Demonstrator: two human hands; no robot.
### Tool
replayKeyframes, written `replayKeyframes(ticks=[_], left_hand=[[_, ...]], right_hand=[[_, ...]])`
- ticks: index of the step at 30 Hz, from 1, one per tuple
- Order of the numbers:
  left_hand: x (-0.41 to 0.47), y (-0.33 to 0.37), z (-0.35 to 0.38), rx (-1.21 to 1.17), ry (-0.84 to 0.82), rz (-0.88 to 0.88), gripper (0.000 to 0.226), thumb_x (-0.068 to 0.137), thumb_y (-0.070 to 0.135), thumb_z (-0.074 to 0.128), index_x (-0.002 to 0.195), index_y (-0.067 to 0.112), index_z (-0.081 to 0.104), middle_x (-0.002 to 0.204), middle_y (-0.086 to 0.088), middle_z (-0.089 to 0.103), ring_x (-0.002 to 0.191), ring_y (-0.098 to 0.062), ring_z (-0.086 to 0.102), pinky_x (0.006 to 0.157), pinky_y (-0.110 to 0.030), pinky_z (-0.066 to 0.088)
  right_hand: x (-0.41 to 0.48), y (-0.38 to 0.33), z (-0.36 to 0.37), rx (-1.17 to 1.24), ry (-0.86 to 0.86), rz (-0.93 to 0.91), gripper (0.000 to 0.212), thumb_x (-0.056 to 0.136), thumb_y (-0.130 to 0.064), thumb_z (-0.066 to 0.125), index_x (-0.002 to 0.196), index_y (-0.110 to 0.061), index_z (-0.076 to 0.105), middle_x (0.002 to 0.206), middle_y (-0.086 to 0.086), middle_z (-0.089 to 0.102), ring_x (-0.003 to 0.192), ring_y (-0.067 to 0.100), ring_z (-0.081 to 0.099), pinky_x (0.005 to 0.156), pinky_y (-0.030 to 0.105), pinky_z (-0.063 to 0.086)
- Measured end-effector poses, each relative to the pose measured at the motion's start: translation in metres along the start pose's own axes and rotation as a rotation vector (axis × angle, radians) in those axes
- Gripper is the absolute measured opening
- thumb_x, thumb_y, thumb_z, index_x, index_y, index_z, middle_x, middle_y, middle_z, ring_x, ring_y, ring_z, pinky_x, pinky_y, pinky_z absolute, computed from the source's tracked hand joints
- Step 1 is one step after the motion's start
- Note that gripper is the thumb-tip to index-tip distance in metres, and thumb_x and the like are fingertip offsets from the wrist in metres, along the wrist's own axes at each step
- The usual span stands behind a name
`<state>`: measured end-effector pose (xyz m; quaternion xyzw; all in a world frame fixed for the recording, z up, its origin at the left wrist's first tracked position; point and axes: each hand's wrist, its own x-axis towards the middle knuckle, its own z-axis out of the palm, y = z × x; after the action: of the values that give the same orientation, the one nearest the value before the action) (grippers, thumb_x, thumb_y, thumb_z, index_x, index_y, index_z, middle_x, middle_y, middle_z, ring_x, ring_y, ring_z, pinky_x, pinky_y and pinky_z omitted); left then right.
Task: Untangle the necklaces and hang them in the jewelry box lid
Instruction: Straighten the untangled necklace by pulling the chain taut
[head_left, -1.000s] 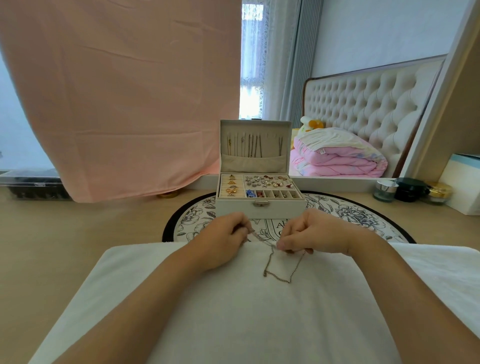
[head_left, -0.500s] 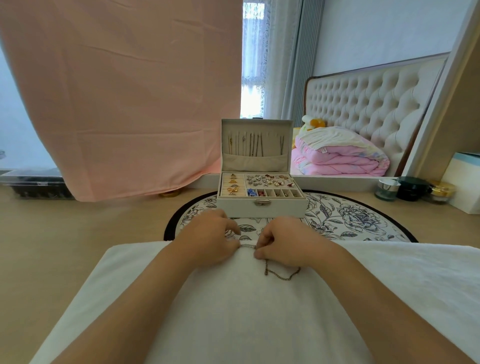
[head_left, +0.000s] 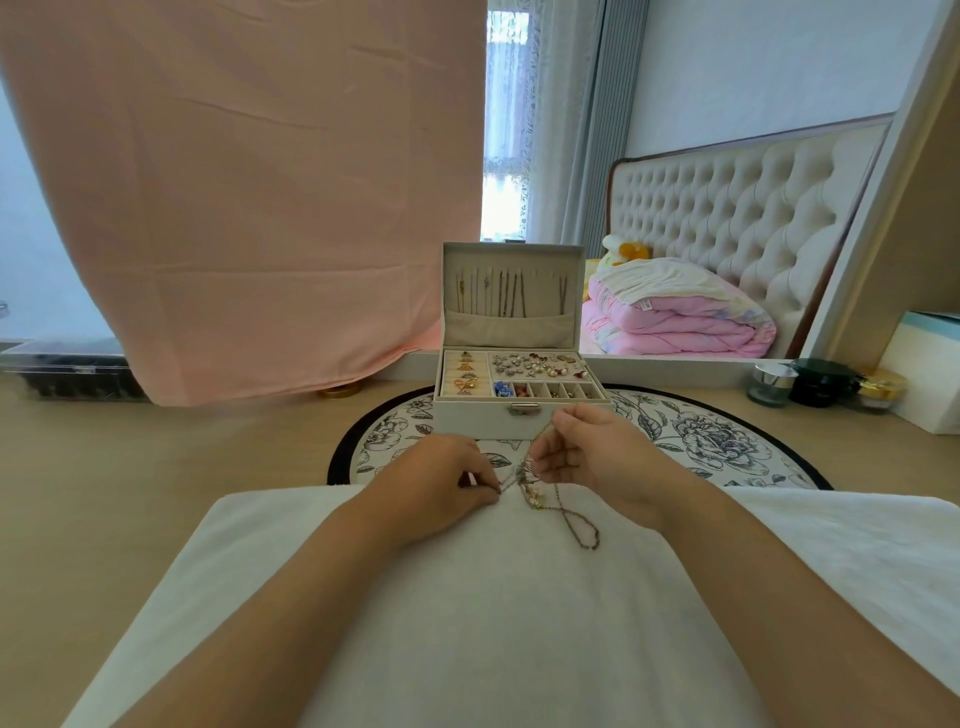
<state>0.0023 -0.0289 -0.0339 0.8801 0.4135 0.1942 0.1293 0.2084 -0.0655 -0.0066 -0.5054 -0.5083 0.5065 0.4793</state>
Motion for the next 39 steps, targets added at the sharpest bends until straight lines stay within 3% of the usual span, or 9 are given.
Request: replayKeyframes(ticks=[4, 8, 14, 20, 24, 28, 33, 36, 39], left_hand=[[0.0, 0.005, 0.001, -0.362, 0.177, -0.158, 0.011, 0.098, 0.02, 0.06, 0.092, 0.024, 0.068, 0.086, 0.006, 0.07, 0.08, -0.009, 0.065, 0.078, -0.025, 0.055], [-0.001, 0.004, -0.009, -0.769, 0.239, -0.284, 0.013, 0.099, 0.008, 0.053, 0.089, 0.011, 0.061, 0.065, 0.001, 0.057, 0.054, -0.012, 0.049, 0.05, -0.024, 0.041], [-0.006, 0.002, -0.021, -0.403, 0.262, -0.248, 0.017, 0.094, 0.014, 0.057, 0.082, 0.025, 0.063, 0.06, 0.009, 0.056, 0.045, -0.001, 0.041, 0.05, -0.016, 0.035], [-0.009, 0.009, -0.03, -0.202, 0.155, -0.213, 0.017, 0.092, 0.018, 0.053, 0.081, 0.028, 0.06, 0.054, 0.013, 0.055, 0.048, -0.005, 0.043, 0.048, -0.02, 0.037], [-0.01, 0.009, -0.032, -0.205, 0.07, -0.239, 0.02, 0.09, 0.019, 0.055, 0.072, 0.027, 0.058, 0.06, 0.012, 0.055, 0.053, -0.01, 0.047, 0.052, -0.025, 0.041], [-0.007, 0.007, -0.018, 0.006, 0.044, -0.267, 0.016, 0.094, 0.029, 0.052, 0.079, 0.031, 0.059, 0.078, 0.012, 0.063, 0.072, -0.008, 0.057, 0.061, -0.026, 0.041], [-0.002, -0.004, -0.002, 0.075, -0.013, -0.228, 0.011, 0.096, 0.031, 0.058, 0.101, 0.036, 0.066, 0.104, 0.011, 0.062, 0.1, -0.009, 0.056, 0.087, -0.029, 0.05], [-0.002, -0.003, -0.005, 0.103, 0.036, -0.171, 0.012, 0.093, 0.03, 0.06, 0.101, 0.039, 0.061, 0.104, 0.012, 0.06, 0.102, -0.009, 0.052, 0.092, -0.033, 0.049], [-0.006, 0.009, -0.009, 0.045, 0.032, -0.167, 0.013, 0.085, 0.047, 0.065, 0.085, 0.035, 0.061, 0.086, 0.014, 0.064, 0.083, -0.005, 0.059, 0.075, -0.031, 0.053]], right_hand=[[0.001, -0.004, -0.006, 0.155, 0.044, 0.05, 0.018, 0.107, -0.015, 0.044, 0.091, -0.014, 0.052, 0.066, 0.004, 0.05, 0.051, 0.017, 0.042, 0.05, 0.032, 0.044], [0.001, -0.006, -0.015, -0.146, 0.136, -0.021, 0.018, 0.102, -0.02, 0.055, 0.085, -0.019, 0.058, 0.058, -0.007, 0.038, 0.042, 0.008, 0.027, 0.039, 0.02, 0.024], [0.001, -0.004, -0.023, -0.628, 0.15, -0.143, 0.016, 0.087, -0.037, 0.076, 0.081, -0.022, 0.078, 0.05, -0.012, 0.046, 0.046, 0.005, 0.041, 0.055, 0.023, 0.039], [-0.001, -0.006, -0.034, -0.859, 0.116, -0.06, 0.041, 0.073, -0.054, 0.082, 0.064, -0.017, 0.066, 0.05, -0.013, 0.05, 0.05, 0.006, 0.047, 0.057, 0.025, 0.041], [-0.002, -0.003, -0.036, -1.117, 0.115, 0.035, 0.03, 0.072, -0.053, 0.08, 0.072, -0.025, 0.068, 0.071, -0.014, 0.067, 0.071, 0.006, 0.062, 0.065, 0.025, 0.047], [0.0, 0.001, -0.031, -1.118, 0.117, 0.002, 0.006, 0.079, -0.039, 0.071, 0.084, -0.037, 0.068, 0.083, -0.014, 0.062, 0.086, 0.01, 0.061, 0.071, 0.027, 0.043], [0.007, 0.017, -0.017, -1.247, 0.1, -0.178, 0.027, 0.083, -0.027, 0.065, 0.106, -0.041, 0.065, 0.12, -0.013, 0.056, 0.12, 0.012, 0.043, 0.109, 0.036, 0.027], [0.005, 0.019, -0.005, -1.015, 0.066, -0.346, 0.013, 0.083, -0.024, 0.069, 0.09, -0.034, 0.07, 0.098, -0.016, 0.063, 0.088, -0.005, 0.052, 0.087, 0.026, 0.04], [0.002, 0.017, 0.007, -1.048, -0.035, -0.347, 0.007, 0.082, -0.031, 0.071, 0.088, -0.032, 0.074, 0.086, -0.014, 0.065, 0.074, -0.002, 0.055, 0.07, 0.021, 0.044]])
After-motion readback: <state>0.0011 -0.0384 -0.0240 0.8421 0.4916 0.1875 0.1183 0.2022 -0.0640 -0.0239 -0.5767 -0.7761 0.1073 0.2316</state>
